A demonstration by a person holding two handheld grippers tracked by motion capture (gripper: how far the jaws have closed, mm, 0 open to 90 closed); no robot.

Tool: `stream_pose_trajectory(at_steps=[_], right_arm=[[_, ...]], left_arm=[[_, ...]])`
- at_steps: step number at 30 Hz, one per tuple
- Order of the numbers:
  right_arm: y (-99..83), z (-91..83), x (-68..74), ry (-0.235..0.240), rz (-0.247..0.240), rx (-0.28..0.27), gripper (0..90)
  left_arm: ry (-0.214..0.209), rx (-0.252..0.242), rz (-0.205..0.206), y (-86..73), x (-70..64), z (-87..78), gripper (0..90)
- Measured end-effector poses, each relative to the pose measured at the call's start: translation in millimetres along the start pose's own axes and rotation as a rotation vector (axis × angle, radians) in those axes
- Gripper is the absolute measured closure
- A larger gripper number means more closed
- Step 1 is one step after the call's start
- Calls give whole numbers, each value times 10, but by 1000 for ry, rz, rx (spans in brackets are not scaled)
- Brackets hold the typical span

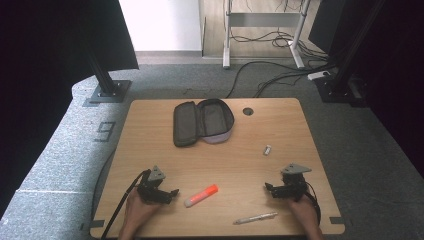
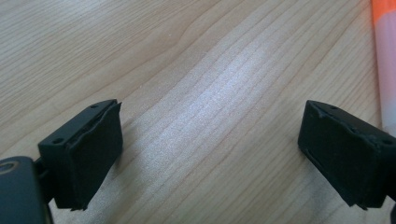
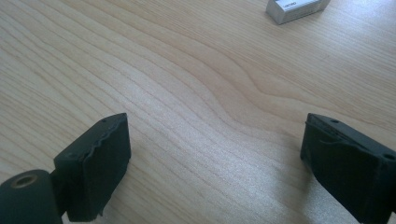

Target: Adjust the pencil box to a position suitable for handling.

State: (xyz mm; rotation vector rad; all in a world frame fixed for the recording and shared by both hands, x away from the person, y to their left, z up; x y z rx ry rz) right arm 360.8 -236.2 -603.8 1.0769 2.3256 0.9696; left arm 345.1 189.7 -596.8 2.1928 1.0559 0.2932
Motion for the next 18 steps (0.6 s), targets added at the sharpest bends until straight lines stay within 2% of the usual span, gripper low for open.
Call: stream_pose_trajectory(at_steps=[8, 18], right_arm=[[0, 0, 0, 0, 0, 0, 81], [0, 0, 0, -1, 0, 0, 81]], left_arm=[[-57, -39, -12, 83, -40, -63, 104], [-80, -81, 13, 196, -83, -96, 107]])
Point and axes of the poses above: each handheld gripper's, and its own axes: z roughly forward along the jaws, y roughly out of its top, x roughly to its left, the point moved 7 cm from there along z, roughly forward along the jaws, and after that the axes turned 6 degrees about -z, right-handed, at the moved point
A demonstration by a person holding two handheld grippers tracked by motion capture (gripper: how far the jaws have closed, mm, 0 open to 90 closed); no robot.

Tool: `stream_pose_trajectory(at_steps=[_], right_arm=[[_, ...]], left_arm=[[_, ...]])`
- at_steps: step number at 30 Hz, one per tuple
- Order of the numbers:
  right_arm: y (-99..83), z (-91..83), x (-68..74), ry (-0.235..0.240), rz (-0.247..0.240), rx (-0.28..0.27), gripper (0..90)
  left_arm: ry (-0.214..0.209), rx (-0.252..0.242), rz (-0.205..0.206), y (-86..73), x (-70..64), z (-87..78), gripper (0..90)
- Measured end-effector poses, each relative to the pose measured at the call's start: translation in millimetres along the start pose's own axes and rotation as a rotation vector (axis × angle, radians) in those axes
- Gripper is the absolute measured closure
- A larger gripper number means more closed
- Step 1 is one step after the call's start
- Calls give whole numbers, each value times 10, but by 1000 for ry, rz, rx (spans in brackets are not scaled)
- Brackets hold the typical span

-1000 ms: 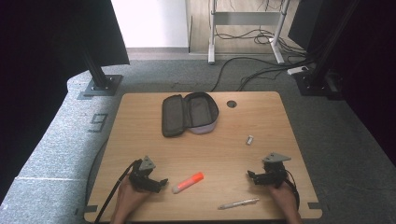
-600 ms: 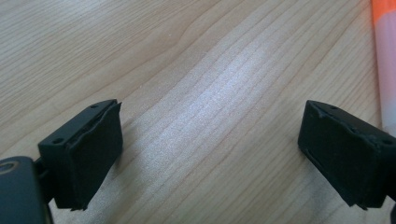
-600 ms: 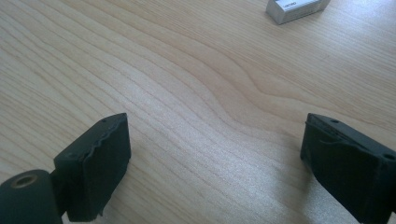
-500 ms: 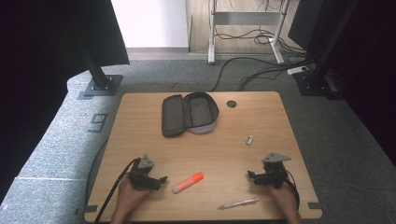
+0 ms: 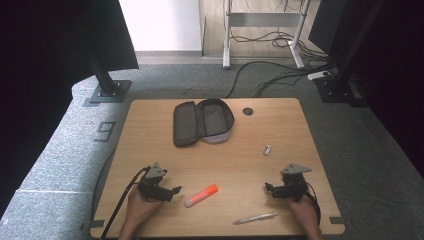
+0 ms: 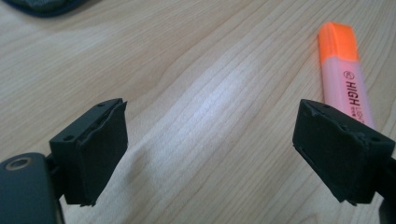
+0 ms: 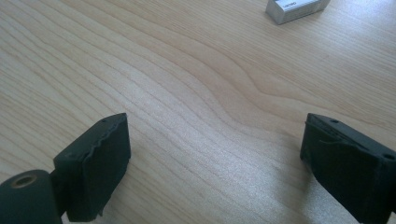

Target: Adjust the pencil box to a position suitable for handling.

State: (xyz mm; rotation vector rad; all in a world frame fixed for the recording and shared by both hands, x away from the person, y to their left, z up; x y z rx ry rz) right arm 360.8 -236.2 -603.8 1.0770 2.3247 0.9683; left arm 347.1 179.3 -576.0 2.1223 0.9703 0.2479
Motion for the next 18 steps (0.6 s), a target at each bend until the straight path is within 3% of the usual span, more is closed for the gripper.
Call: stream_pose_trajectory(at_steps=[3, 15, 18], right_arm=[[0, 0, 0, 0, 0, 0, 81], [0, 0, 0, 0, 0, 0, 81], [0, 0, 0, 0, 0, 0, 80]], left_arm=[[-2, 1, -15, 22, 24, 2, 115], [6, 20, 1, 213, 1, 83, 134], [-10, 12, -12, 264, 19, 106, 134]])
Point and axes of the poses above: each handheld gripper's, and its own axes: z roughly forward along the jaws, y roughly out of its top, x roughly to its left, the point moved 7 cm from there along z, roughly forward along the jaws, and after that the axes turned 6 degrees about -z, right-handed, at the moved point
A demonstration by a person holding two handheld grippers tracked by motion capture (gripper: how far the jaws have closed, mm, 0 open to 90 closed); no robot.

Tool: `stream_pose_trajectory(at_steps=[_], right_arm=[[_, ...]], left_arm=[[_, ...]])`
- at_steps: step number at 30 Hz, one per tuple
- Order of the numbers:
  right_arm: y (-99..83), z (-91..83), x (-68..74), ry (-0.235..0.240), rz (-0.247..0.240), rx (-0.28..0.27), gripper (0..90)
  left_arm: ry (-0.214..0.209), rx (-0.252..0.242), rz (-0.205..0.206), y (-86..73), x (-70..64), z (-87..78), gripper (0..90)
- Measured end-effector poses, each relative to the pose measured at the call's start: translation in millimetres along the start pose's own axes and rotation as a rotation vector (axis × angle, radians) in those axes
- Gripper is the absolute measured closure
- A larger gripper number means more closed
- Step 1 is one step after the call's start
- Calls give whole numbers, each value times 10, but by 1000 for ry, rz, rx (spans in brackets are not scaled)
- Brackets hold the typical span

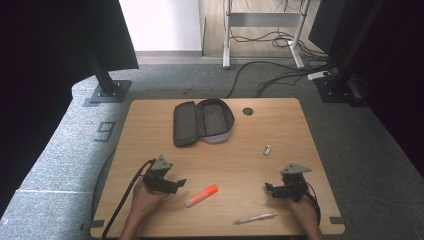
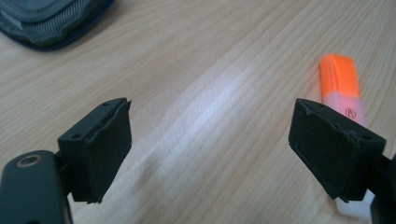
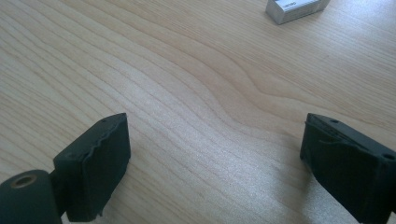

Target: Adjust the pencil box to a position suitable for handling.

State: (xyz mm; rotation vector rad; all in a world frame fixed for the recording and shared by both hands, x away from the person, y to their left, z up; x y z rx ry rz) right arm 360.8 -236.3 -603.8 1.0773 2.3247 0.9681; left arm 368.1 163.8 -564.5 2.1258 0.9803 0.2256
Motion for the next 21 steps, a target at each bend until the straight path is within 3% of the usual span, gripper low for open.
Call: stream_pose_trajectory(at_steps=[21], right_arm=[[0, 0, 0, 0, 0, 0, 80]], left_arm=[[-9, 19, 21, 370, 44, 181, 140]])
Point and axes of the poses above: each handheld gripper's, and its own axes: z roughly forward along the jaws, y roughly out of its top, x roughly to its left, the point moved 7 cm from there along z, roughly forward along the jaws, and after that the axes turned 6 degrees about -z, right-handed, at the moved point
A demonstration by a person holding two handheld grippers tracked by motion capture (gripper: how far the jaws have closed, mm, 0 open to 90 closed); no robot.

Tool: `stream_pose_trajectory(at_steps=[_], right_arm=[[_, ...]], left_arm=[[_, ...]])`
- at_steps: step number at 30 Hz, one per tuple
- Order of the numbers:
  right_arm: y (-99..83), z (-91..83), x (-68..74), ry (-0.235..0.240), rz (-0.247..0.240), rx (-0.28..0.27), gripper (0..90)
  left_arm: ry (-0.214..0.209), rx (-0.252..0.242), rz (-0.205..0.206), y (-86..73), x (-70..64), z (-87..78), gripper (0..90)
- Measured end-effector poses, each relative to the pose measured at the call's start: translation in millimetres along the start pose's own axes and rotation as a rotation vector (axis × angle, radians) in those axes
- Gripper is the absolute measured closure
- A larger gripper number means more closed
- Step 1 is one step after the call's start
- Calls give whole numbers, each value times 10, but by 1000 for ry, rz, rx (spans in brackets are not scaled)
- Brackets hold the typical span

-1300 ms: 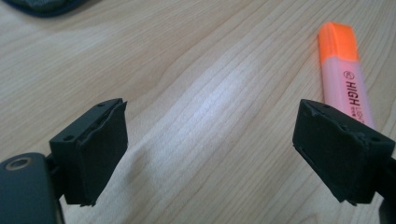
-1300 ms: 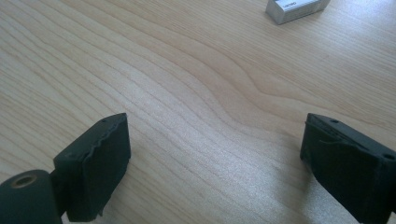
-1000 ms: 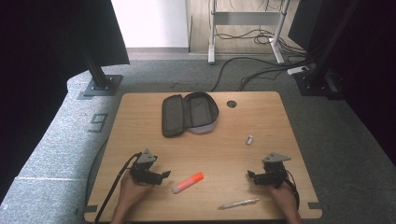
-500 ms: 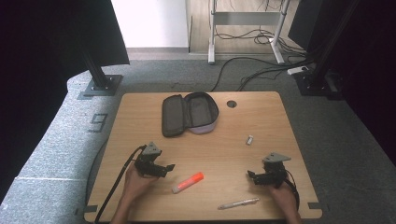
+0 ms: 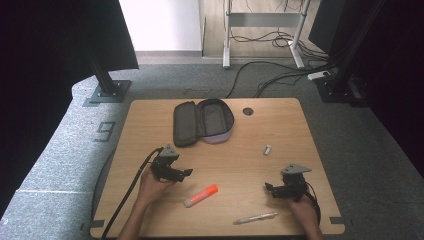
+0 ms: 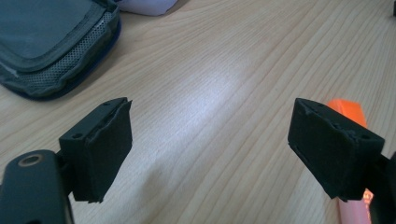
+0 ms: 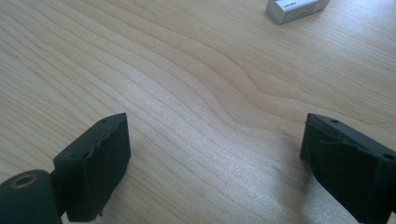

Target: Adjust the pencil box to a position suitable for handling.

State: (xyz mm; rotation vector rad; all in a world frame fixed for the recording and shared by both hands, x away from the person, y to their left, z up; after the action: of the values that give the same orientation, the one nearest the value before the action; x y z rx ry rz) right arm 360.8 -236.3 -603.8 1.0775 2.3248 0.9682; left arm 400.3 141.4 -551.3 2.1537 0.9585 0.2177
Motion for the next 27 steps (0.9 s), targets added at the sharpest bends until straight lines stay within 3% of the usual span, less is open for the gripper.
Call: stream_pose_trajectory(at_steps=[4, 11, 16, 22, 27], right_arm=[[0, 0, 0, 0, 0, 0, 81], [0, 0, 0, 0, 0, 0, 80], [0, 0, 0, 0, 0, 0, 81], [0, 0, 0, 0, 0, 0, 81], [0, 0, 0, 1, 0, 0, 81]], left_arm=[[-19, -5, 1, 86, -14, 27, 141], [-16, 15, 49, 227, -62, 104, 142], [-35, 13, 56, 319, -85, 178, 142], [-80, -28, 16, 386, -67, 228, 146], [-67, -15, 17, 432, -21, 244, 148]])
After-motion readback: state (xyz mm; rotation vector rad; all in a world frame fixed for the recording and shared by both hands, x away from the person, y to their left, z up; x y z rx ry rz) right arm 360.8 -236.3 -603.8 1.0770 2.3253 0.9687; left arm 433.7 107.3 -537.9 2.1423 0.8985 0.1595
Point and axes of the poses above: each handheld gripper's, and its own axes: z roughly forward along the jaws, y roughly out of its top, x roughly to its left, the point moved 7 cm from there along z, roughly forward along the jaws, and after that the axes turned 6 degrees about -z, right-handed, at the moved point
